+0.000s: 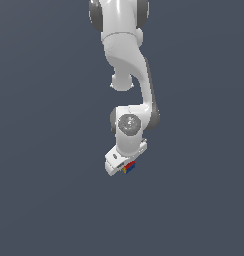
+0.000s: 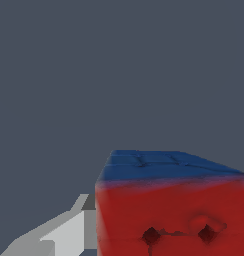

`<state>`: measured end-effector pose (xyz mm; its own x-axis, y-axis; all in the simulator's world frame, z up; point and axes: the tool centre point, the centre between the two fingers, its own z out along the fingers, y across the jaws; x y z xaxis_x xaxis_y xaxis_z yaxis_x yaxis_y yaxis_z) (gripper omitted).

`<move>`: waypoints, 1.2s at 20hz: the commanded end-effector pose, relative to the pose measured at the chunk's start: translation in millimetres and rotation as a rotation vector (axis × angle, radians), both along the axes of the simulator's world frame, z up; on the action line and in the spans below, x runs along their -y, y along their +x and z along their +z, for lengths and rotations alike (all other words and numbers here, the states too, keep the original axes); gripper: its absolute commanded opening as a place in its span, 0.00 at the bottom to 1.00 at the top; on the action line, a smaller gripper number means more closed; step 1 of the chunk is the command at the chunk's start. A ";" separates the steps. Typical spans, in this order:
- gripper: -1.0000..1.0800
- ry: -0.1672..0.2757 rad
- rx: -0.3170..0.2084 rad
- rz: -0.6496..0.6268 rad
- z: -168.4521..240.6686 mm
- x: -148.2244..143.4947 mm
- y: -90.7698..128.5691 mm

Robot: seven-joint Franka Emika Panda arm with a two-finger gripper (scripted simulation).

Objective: Pick up the object and move it to a goal position.

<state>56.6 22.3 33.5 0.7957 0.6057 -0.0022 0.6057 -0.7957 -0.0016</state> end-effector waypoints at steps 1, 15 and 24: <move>0.00 0.000 0.002 -0.001 4.1 4.3 2.2; 0.00 0.001 0.002 0.000 72.6 82.0 37.2; 0.00 0.001 0.002 0.000 120.5 137.0 64.2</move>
